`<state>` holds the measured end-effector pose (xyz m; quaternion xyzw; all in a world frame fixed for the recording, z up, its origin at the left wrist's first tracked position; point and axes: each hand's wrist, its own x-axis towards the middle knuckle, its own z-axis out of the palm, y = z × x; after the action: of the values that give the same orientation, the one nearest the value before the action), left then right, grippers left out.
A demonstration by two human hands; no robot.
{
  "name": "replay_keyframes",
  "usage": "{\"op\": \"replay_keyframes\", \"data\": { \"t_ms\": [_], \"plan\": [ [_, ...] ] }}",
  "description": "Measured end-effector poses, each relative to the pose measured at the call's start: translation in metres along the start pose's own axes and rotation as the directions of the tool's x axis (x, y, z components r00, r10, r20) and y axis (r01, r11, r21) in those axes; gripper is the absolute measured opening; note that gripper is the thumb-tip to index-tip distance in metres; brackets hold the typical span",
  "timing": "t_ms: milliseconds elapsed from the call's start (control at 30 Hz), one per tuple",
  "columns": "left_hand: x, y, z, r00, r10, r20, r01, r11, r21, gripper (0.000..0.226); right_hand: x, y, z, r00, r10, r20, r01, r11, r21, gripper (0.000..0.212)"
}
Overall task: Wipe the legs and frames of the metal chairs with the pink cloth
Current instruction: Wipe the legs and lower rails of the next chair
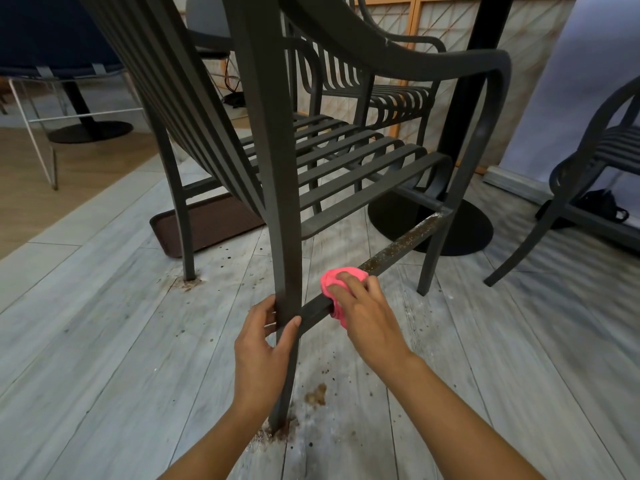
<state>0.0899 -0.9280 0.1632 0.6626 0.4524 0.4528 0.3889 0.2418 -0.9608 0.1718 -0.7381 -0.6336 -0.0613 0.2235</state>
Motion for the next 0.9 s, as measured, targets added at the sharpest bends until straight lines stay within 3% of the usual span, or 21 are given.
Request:
{"op": "replay_keyframes", "data": {
  "t_ms": [100,200,300,367,433,500,600,733,900],
  "plan": [
    [-0.004,0.003,0.000,1.000,0.012,-0.027,-0.011,1.000,0.007,0.048,0.001,0.004,0.000,1.000,0.003,-0.009,-0.003,1.000,-0.004,0.051],
    [-0.006,0.006,-0.002,0.973,0.192,-0.132,-0.175,0.976,0.129,0.063,0.001,0.007,-0.005,0.999,0.038,-0.031,-0.036,0.998,0.060,0.036],
    [-0.006,0.009,-0.005,0.836,0.532,-0.138,-0.480,0.829,0.286,0.055,0.002,0.010,-0.023,0.996,0.046,-0.071,-0.039,0.995,0.096,0.015],
    [-0.004,0.017,-0.004,0.731,0.682,-0.019,-0.632,0.688,0.357,0.040,0.002,0.014,-0.035,0.986,0.114,-0.124,-0.091,0.980,0.175,0.013],
    [-0.002,0.029,0.004,0.655,0.739,0.160,-0.731,0.566,0.381,0.030,0.003,0.018,-0.042,0.966,0.176,-0.189,-0.124,0.958,0.257,0.022],
    [0.001,0.036,0.018,0.625,0.699,0.349,-0.772,0.486,0.410,0.031,0.006,0.023,-0.048,0.950,0.224,-0.218,-0.149,0.938,0.313,0.023],
    [0.004,0.045,0.037,0.741,0.446,0.502,-0.671,0.507,0.541,0.056,0.013,0.026,-0.053,0.939,0.251,-0.234,-0.164,0.927,0.337,0.021],
    [0.009,0.055,0.049,0.831,0.182,0.525,-0.549,0.419,0.723,0.063,0.023,0.024,-0.048,0.953,0.212,-0.216,-0.150,0.951,0.272,0.019],
    [0.014,0.056,0.056,0.881,0.048,0.470,-0.460,0.312,0.831,0.053,0.025,0.020,-0.024,0.996,0.047,-0.082,-0.027,0.973,0.231,0.022]
  ]
}}
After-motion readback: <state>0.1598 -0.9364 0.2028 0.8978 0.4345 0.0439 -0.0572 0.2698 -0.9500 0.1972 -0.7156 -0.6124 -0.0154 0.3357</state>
